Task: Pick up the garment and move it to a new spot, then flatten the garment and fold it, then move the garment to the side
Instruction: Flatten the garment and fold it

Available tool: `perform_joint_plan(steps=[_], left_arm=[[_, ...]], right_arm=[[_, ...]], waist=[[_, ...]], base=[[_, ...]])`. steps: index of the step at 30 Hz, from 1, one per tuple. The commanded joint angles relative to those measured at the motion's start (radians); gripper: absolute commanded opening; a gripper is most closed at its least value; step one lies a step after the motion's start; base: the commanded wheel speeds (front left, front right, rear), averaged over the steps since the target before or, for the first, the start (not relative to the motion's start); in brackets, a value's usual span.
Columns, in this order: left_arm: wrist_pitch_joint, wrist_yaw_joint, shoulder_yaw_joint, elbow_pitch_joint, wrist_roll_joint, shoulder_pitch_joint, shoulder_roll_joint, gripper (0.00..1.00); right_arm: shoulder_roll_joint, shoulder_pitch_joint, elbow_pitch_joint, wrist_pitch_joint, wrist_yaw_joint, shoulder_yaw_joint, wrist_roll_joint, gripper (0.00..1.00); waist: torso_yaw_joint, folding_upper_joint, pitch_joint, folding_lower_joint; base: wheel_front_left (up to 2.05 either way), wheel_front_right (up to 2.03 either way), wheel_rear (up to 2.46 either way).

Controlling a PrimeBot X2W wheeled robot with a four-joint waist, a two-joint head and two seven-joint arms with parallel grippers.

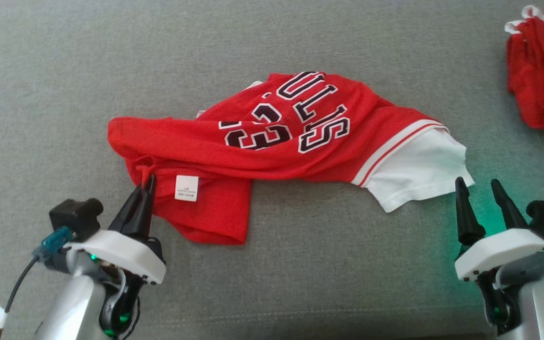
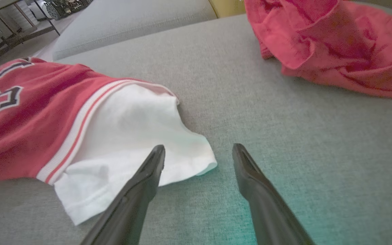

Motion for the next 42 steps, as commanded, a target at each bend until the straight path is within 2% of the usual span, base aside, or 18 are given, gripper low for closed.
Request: perform_joint_plan(steps=[1,9,10,11,12,17,24,37,42], left_arm=[[-0.002,-0.004,0.032,-0.032,0.011,-0.050,0.022,0.00],[-0.018,-0.007,0.021,-0.028,0.012,-0.062,0.021,0.00],[-0.020,-0.007,0.021,-0.028,0.012,-0.062,0.022,0.00],[-0.022,-0.007,0.021,-0.028,0.012,-0.062,0.023,0.00],[-0.024,-0.007,0.020,-0.029,0.012,-0.061,0.024,0.00],[-0.040,-0.002,0.021,-0.049,0.020,-0.058,0.035,0.00],[-0.048,0.017,0.034,-0.136,0.039,-0.053,0.065,0.00],[0.022,0.079,0.096,-0.484,0.089,-0.100,0.166,0.00],[0.070,0.090,0.114,-0.610,0.106,-0.149,0.200,0.00]], right_arm=[[-0.006,-0.028,0.005,0.004,-0.001,0.008,-0.004,1.00],[-0.006,-0.079,0.124,0.000,-0.001,-0.018,-0.002,1.00],[-0.006,-0.083,0.132,-0.002,-0.001,-0.016,0.002,0.58],[-0.006,-0.086,0.137,-0.008,-0.001,-0.014,0.003,0.08],[-0.006,-0.089,0.140,-0.014,-0.001,-0.011,0.006,0.00],[-0.006,-0.088,0.106,-0.057,-0.001,-0.008,0.027,0.00],[-0.006,-0.085,-0.043,-0.082,-0.001,-0.022,0.031,0.00],[-0.019,-0.180,-0.526,-0.018,-0.001,-0.070,-0.049,0.00],[-0.034,-0.225,-0.662,0.014,-0.001,-0.111,-0.060,0.00]], waist=[[0.011,0.0000,0.005,0.0000],[0.026,0.0000,0.015,0.0000],[0.026,0.0000,0.016,0.0000],[0.025,0.0000,0.015,0.0000],[0.025,0.0000,0.015,0.0000],[0.024,0.0000,0.000,0.0000],[0.021,0.0000,-0.036,0.0000],[0.020,0.0000,-0.125,0.0000],[0.029,0.0000,-0.145,0.0000]], base=[[0.00,0.00,0.00],[0.00,0.00,0.00],[0.00,0.00,0.00],[0.00,0.00,0.00],[0.00,0.00,0.00],[0.00,0.00,0.00],[0.00,0.00,0.00],[0.00,0.00,0.00],[0.00,0.00,0.00]])
